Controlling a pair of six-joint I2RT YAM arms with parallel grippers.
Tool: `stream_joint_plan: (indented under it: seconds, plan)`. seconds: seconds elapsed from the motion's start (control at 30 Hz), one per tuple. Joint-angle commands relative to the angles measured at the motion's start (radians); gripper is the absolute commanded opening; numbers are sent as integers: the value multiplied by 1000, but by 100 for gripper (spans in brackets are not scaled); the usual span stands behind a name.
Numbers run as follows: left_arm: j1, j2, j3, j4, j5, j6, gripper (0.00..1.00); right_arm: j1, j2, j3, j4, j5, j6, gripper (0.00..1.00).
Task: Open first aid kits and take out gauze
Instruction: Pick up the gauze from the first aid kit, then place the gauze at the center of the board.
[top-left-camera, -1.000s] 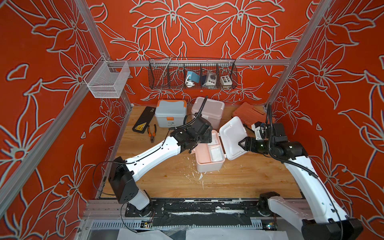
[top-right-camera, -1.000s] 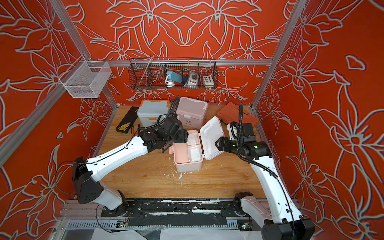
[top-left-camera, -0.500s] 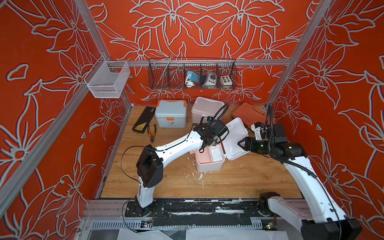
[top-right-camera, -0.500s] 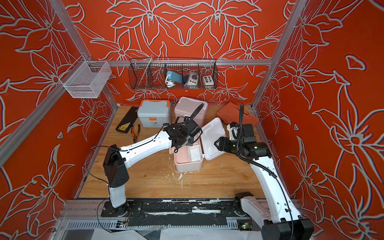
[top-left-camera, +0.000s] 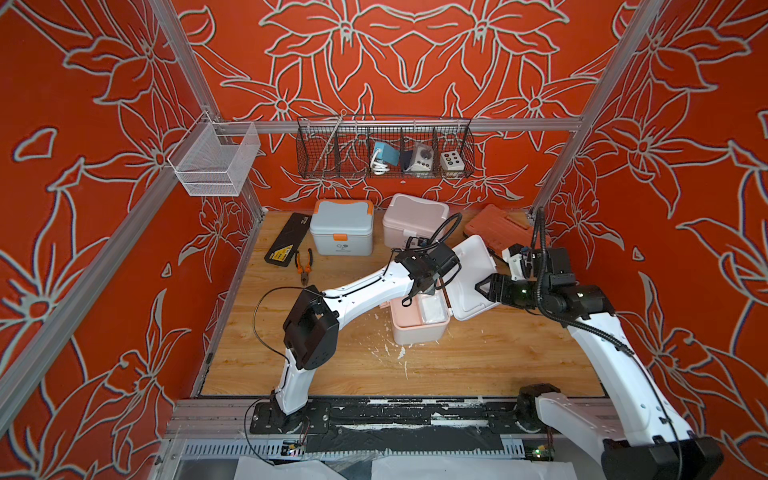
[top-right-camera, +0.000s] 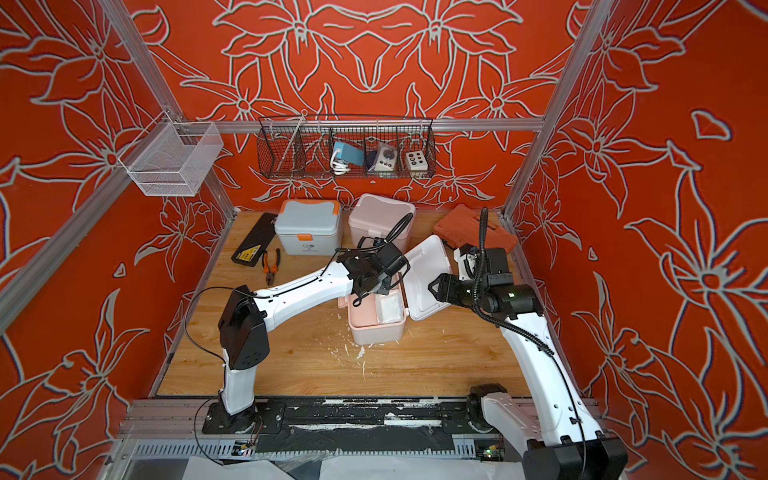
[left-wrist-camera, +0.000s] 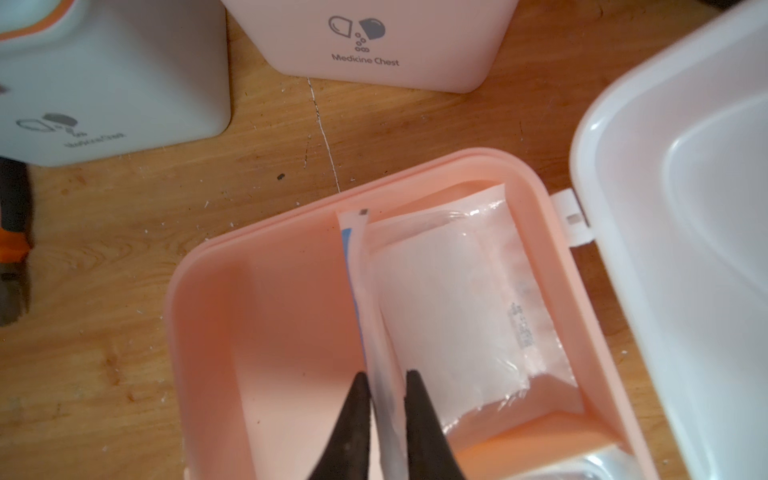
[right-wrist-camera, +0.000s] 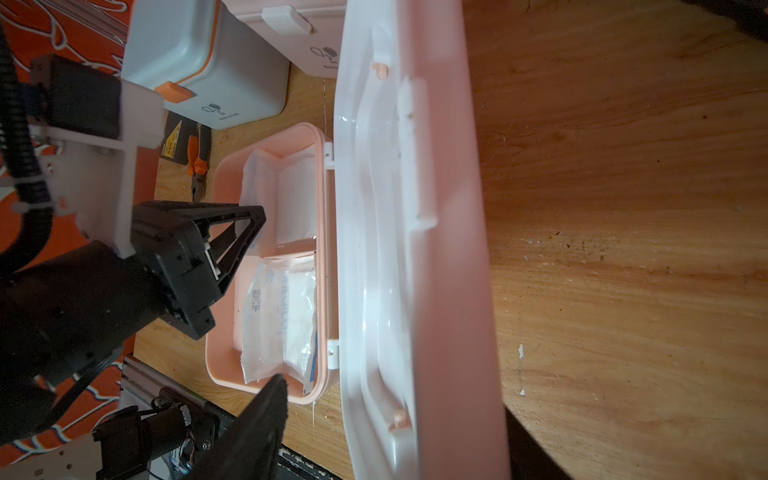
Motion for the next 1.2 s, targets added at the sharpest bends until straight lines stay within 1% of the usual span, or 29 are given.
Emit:
stream_joint_plan:
  seconds: [0.0, 0.07, 0.5, 0.67, 0.8, 1.0, 1.17]
  plan:
    - [1, 16, 32, -32, -8, -2, 5, -4, -16, -14, 19, -21, 4, 67]
    - [1, 11, 39, -37, -9, -4, 0, -5, -15, -14, 17, -22, 4, 67]
    - [2, -86, 31, -24, -18, -14, 0, -7, -11, -15, 20, -23, 4, 67]
    - [30, -183, -41, 49, 31, 29, 0, -5, -11, -15, 18, -23, 3, 67]
    - [93, -281, -122, 94, 103, 62, 0, -6, -10, -15, 19, -24, 2, 67]
    - [226, -485, -327, 194, 189, 115, 0, -6, -11, -17, 18, -24, -1, 67]
    - [361, -595, -447, 181, 202, 163, 0, -6, -10, -19, 18, -24, -1, 67]
